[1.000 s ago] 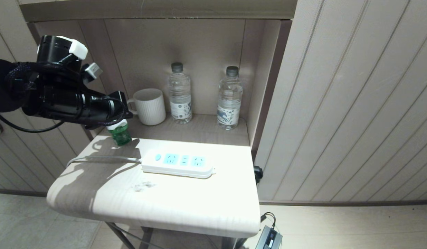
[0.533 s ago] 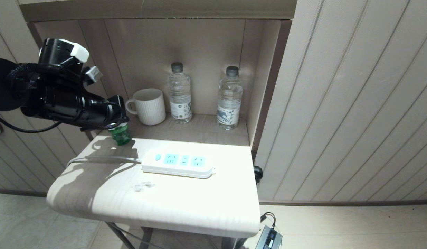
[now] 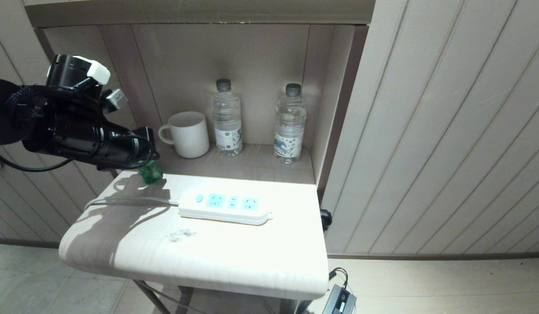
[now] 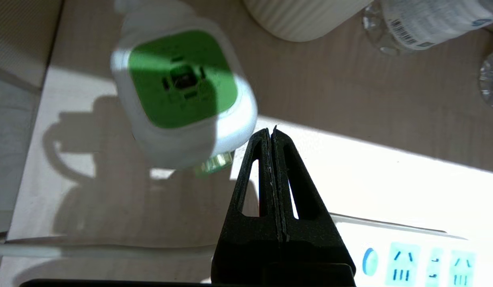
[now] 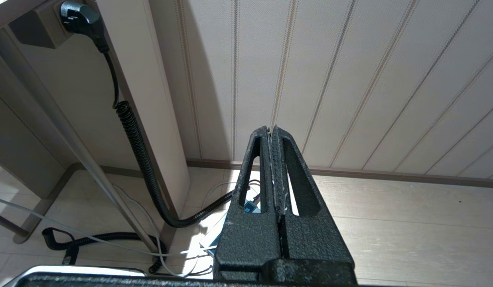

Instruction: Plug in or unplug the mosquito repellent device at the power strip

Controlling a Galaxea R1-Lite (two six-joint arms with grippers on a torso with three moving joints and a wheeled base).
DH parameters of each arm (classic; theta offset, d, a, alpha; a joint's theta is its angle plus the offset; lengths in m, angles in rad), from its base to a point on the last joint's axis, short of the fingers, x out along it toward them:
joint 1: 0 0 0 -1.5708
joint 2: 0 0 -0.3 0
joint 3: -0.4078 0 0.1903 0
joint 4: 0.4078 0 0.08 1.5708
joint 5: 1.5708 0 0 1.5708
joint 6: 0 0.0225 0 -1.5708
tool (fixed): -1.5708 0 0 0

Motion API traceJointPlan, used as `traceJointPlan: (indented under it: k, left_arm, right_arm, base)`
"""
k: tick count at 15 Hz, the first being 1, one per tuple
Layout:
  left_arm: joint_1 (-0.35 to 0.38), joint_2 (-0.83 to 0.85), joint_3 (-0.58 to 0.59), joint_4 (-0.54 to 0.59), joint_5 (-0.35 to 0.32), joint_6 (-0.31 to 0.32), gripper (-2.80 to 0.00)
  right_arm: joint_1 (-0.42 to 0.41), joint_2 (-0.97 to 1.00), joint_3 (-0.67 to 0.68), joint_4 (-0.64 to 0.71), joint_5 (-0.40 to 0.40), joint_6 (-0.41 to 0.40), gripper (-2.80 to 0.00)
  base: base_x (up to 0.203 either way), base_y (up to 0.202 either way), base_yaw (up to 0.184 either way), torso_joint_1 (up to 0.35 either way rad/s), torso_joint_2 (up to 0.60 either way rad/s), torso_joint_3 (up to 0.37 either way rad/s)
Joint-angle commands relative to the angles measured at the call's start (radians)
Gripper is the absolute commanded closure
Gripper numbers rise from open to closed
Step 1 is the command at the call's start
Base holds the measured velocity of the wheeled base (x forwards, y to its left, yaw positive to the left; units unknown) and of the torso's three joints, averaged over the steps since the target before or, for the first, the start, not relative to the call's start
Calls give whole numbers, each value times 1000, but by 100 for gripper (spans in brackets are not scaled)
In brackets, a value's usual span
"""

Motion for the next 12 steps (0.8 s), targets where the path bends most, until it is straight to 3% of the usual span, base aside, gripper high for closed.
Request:
traceJointPlan:
  k: [1,12]
  left_arm:
    - [3,-9,13,3,0,-2,0]
    - [3,-59,87,-7,-2,4,0]
  right_arm:
    - [0,1,0,0,0,0,0]
    - [0,1,0,0,0,0,0]
  base:
    - [0,0,0,0,0,0]
    - [0,0,0,0,0,0]
